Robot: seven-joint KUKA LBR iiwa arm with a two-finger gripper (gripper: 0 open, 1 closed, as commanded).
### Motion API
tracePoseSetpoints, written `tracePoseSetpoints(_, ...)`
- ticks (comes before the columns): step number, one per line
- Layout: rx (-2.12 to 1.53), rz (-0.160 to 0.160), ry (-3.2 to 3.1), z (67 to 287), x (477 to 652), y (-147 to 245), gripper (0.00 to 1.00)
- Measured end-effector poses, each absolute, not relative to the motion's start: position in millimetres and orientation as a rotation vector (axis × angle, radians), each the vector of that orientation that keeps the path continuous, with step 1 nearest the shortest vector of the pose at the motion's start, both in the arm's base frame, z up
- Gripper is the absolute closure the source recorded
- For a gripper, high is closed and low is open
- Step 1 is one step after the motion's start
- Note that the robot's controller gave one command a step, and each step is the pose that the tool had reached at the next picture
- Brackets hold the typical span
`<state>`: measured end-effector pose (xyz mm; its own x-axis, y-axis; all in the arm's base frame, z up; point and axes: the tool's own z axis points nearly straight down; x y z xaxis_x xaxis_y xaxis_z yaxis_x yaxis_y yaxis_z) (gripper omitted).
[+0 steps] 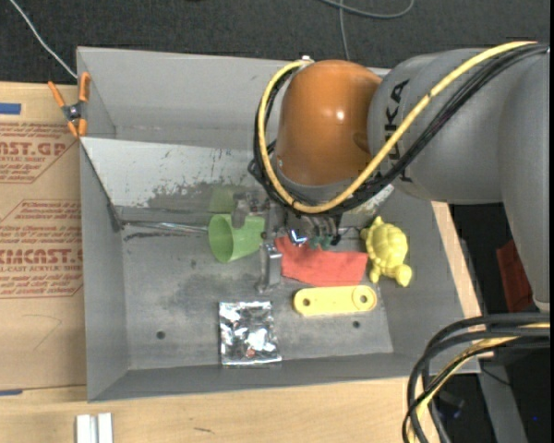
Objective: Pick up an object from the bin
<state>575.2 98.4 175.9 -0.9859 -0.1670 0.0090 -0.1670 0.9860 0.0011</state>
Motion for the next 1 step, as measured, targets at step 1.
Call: tracePoseSetpoints(1,0.252,-0.003,-3.133,181.0,557.1,86.1,0.0)
